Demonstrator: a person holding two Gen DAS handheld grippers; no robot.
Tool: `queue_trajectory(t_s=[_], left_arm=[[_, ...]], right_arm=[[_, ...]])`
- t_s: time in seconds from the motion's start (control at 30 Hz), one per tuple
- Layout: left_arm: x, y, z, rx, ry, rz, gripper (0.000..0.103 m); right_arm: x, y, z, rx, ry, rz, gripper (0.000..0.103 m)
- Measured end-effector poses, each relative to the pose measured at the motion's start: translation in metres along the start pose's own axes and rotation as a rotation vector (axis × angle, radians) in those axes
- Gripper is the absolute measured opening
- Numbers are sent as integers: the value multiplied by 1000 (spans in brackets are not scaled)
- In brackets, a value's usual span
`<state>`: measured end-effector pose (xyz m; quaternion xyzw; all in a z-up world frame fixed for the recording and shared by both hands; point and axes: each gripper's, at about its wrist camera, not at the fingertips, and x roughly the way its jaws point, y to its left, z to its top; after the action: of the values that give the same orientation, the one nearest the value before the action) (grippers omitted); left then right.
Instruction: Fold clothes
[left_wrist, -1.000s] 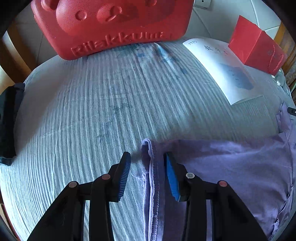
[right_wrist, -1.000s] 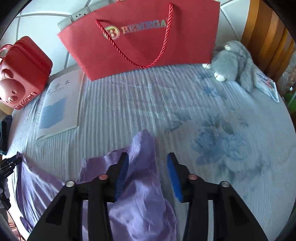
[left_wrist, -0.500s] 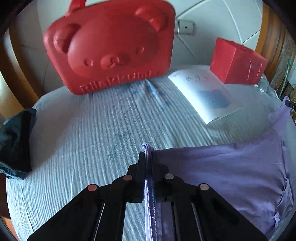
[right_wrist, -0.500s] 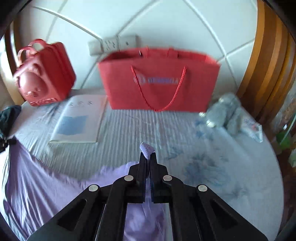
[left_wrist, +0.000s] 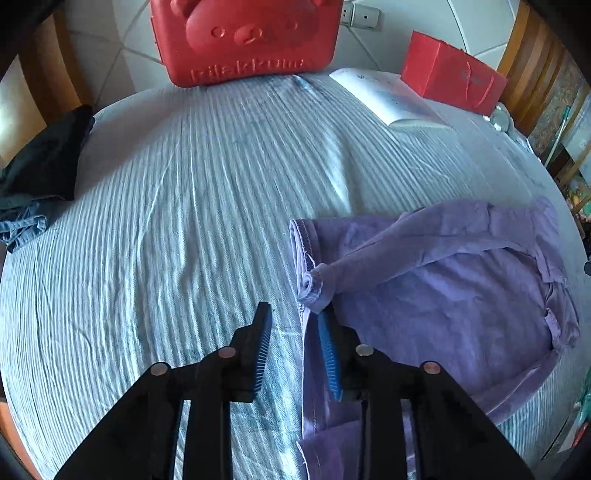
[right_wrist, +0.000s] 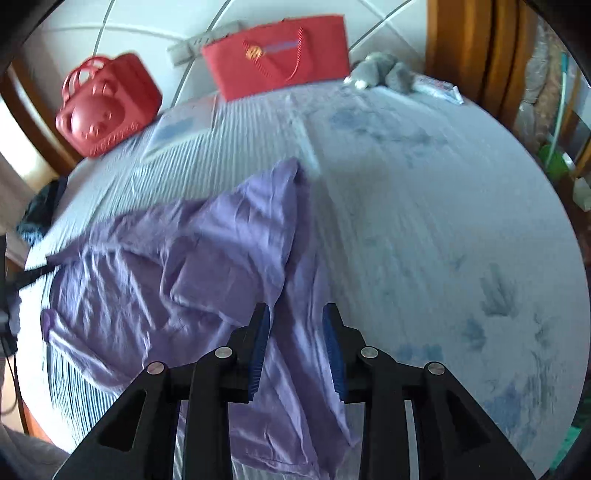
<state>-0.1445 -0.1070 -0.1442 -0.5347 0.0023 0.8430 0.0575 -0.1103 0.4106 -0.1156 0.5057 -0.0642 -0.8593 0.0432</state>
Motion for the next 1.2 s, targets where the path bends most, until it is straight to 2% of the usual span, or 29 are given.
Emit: queue_trajectory(t_s=[0.13, 0.27, 0.4, 0.43, 0.53, 0.6, 0.63, 0.7, 0.73, 0.8, 0.83, 0.9, 0.97, 1.0, 1.1, 1.2], left_arm=[[-11, 6, 14, -50, -42, 13, 34], [-6, 7, 31, -68, -47, 18, 35], [3, 4, 40, -82, -27, -20, 35], [5, 3, 41, -81, -24, -30, 35], [17, 0, 45, -70, 12, -40, 35], [30, -3, 46, -62, 46, -30, 35], [35, -4, 46, -58, 61, -24, 35], [43, -7, 46, -55, 69, -1, 35], [46, -9, 46, -49, 69, 26, 34], [53, -12, 43, -25, 72, 96, 26], [56, -13, 42, -17, 73, 108, 26], [57, -16, 41, -7, 54, 112, 27], [54, -18, 42, -4, 45, 119, 27], [48, -17, 43, -12, 31, 109, 27], [28, -15, 44, -23, -12, 94, 27], [6, -13, 42, -13, -50, 88, 29]], right_arm=[[4, -2, 31, 36, -39, 14, 30], [26, -3, 63, 65, -19, 32, 30], [44, -1, 85, 66, 25, 46, 32], [49, 0, 90, 61, 34, 36, 34], [62, 2, 97, 64, 66, 20, 48], [74, 1, 99, 81, 99, 34, 48], [80, 1, 100, 83, 115, 34, 46], [91, 3, 100, 75, 133, 17, 11], [96, 4, 100, 70, 142, 8, 1], [89, 2, 100, 71, 89, -52, 1], [86, -4, 99, 86, 65, -92, 1], [89, -18, 95, 114, 51, -144, 11], [95, -26, 88, 127, 84, -152, 20], [91, -28, 85, 134, 85, -150, 20], [62, -24, 71, 150, 37, -116, 21], [38, -13, 53, 141, 28, -73, 34]])
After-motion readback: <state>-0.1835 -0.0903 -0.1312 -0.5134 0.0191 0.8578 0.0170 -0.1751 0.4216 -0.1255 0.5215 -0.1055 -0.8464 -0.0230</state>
